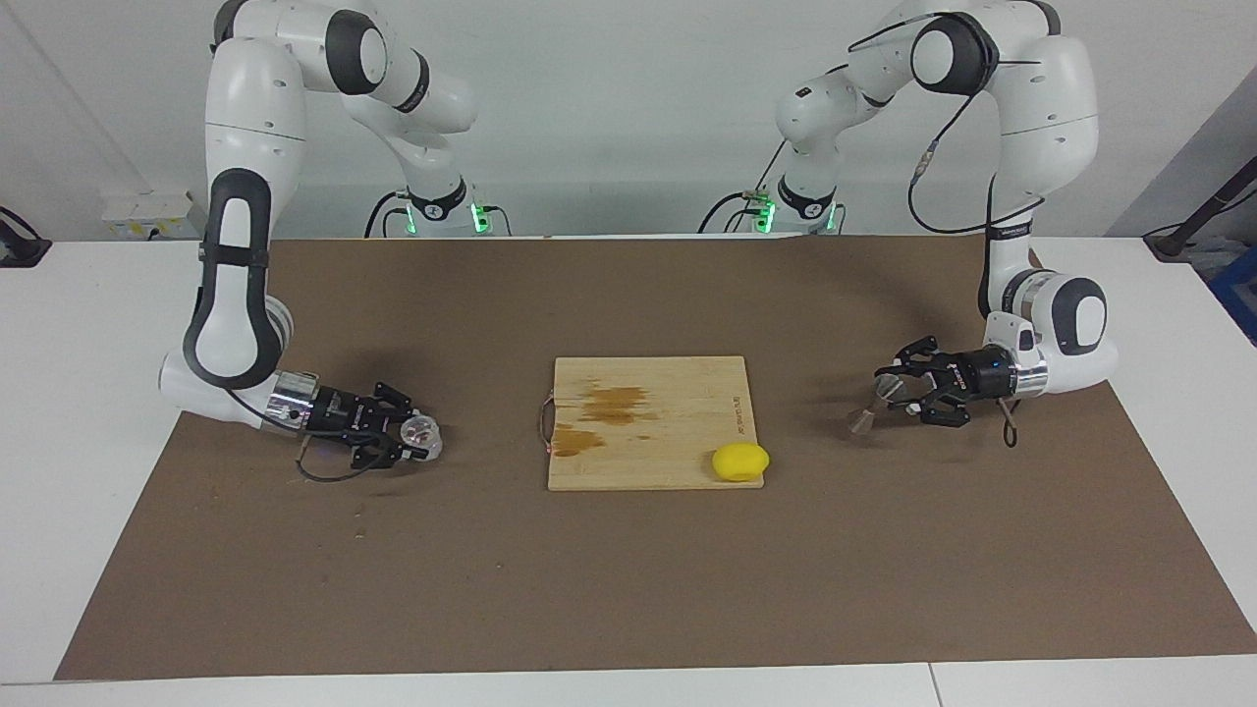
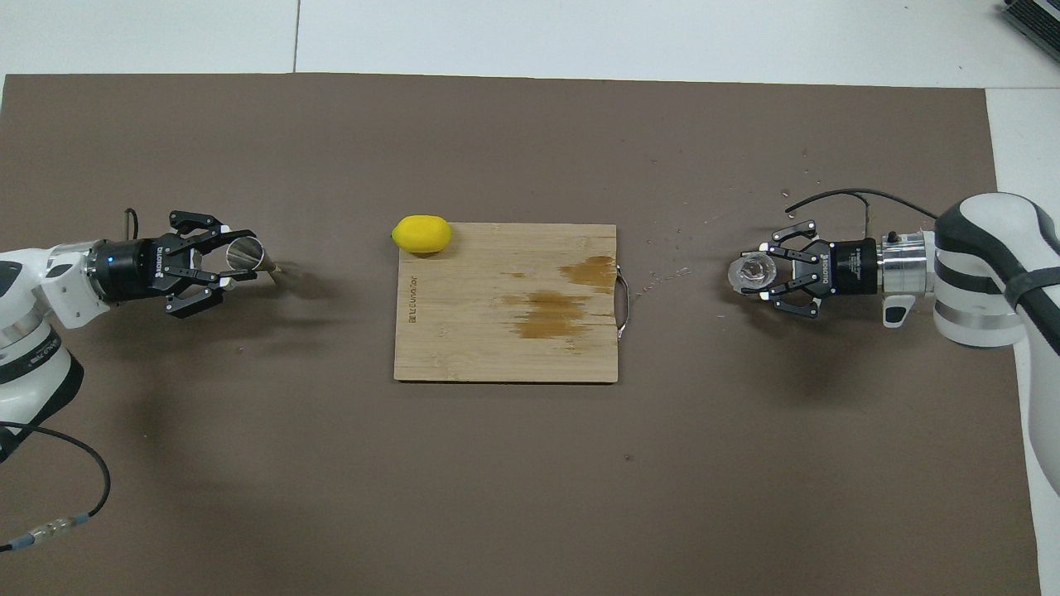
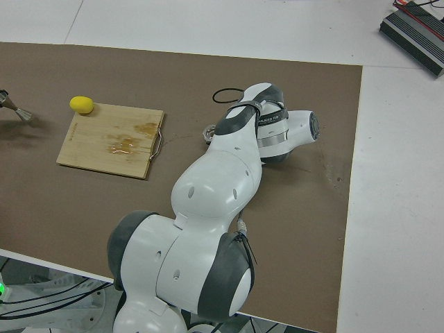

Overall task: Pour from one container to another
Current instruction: 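Grasp the metal cup with the left gripper and carry it toward the board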

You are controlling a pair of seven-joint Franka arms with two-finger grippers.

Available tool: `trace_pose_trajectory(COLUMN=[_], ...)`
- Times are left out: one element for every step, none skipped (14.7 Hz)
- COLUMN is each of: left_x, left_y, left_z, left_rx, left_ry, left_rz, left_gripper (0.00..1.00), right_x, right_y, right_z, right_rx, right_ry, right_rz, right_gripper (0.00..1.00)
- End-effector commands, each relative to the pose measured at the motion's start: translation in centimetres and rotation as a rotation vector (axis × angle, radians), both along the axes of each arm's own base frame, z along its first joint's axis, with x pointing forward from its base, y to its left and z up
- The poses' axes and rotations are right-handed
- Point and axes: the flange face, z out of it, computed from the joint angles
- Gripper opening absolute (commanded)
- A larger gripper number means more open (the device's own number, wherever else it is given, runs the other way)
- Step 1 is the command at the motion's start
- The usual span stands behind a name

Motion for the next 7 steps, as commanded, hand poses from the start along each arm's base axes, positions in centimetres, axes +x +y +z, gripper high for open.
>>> trace_pose_trajectory(left_x=[0.2, 0.3, 0.3, 0.2, 0.1, 0.0, -0.1], left_y=[-2.8, -4.6, -6.1, -7.7, -9.3, -10.5, -11.7], left_z=[2.4, 2.8, 3.1, 3.5, 3.9, 4.4, 4.9], left_rx=[-0.019, -0.017, -0.012, 0.002, 0.01, 0.007, 0.013], left_ry=[-0.008, -0.012, -0.009, -0.006, -0.006, -0.004, -0.007], left_rz=[-0.026, -0.041, -0.049, -0.059, -0.069, -0.073, -0.074], left_gripper=[0.47, 0.47, 0.47, 0.47, 0.47, 0.47, 0.47], right_x=[0.0, 0.1, 0.2, 0.1, 0.0, 0.0, 0.0], right_y=[0.4, 0.5, 0.8, 1.1, 1.5, 1.7, 1.9], right_z=[0.7, 1.1, 1.4, 1.7, 1.9, 2.6, 3.4], right_rx=[0.033, 0.042, 0.056, 0.07, 0.085, 0.096, 0.107], right_ry=[-0.04, -0.043, -0.034, -0.021, 0.002, 0.01, 0.003], right_rz=[0.022, 0.028, 0.036, 0.042, 0.047, 0.053, 0.066], right_gripper=[0.11, 0.07, 0.06, 0.02, 0.01, 0.0, 0.0])
